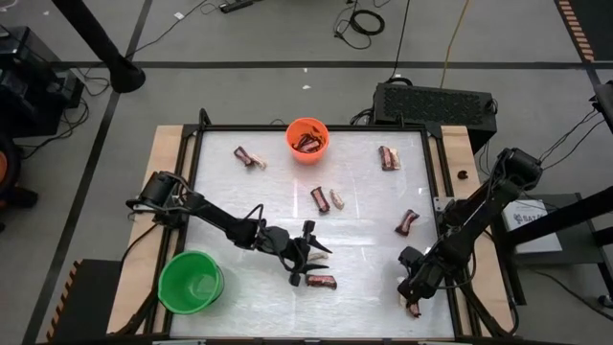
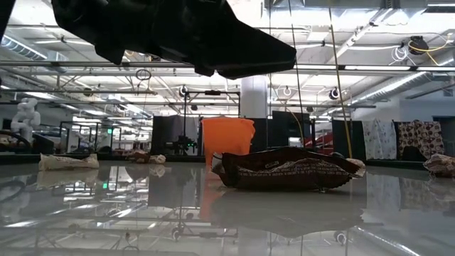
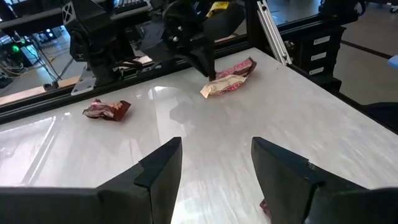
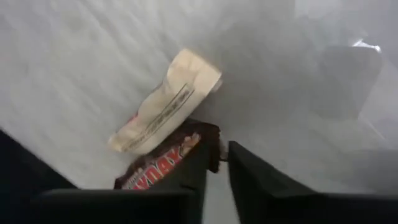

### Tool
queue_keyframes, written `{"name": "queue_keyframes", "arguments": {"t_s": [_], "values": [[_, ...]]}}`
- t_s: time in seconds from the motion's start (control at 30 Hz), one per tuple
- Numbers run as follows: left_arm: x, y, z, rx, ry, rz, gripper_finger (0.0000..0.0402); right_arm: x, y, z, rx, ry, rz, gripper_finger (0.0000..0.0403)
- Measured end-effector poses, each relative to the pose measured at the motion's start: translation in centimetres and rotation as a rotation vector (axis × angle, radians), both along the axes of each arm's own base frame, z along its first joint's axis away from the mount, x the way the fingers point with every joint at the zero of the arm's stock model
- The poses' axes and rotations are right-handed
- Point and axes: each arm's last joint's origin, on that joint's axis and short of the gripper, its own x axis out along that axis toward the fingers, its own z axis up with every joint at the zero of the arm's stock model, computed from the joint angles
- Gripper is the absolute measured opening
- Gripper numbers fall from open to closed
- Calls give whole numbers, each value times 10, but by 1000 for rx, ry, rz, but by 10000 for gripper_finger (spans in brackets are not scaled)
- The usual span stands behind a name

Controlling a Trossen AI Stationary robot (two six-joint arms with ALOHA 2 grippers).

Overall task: Sort candy by brand, put in halloween buckets
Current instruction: Put the brown chocolate bar into the orange bucket

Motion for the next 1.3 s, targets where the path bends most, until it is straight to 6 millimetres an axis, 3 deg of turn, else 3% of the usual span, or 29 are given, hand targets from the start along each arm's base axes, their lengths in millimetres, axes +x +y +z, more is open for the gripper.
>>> {"name": "queue_keyframes", "arguments": {"t_s": [0.07, 0.33, 0.57, 0.7, 0.87, 1.1, 1.3], "values": [[0, 0, -1, -8, 9, 3, 201, 0, 0, 0, 6, -6, 55, 10], [0, 0, 1, -121, 17, 28, 201, 0, -2, 2, -47, -110, 208, 2], [6, -1, 2, -257, -95, 33, 201, -8, -15, 13, -122, -134, 259, 1], [18, 4, -14, -409, -142, 62, 201, -17, -30, 21, -234, -157, 270, 0], [50, 16, -32, -707, -115, 131, 201, -18, -43, 34, -420, -369, 282, 0], [86, 22, -33, -641, -75, 185, 201, -9, -45, 43, -629, -625, 279, 0], [99, 23, -22, -466, -122, 288, 201, -2, -42, 45, -705, -708, 303, 0]]}}
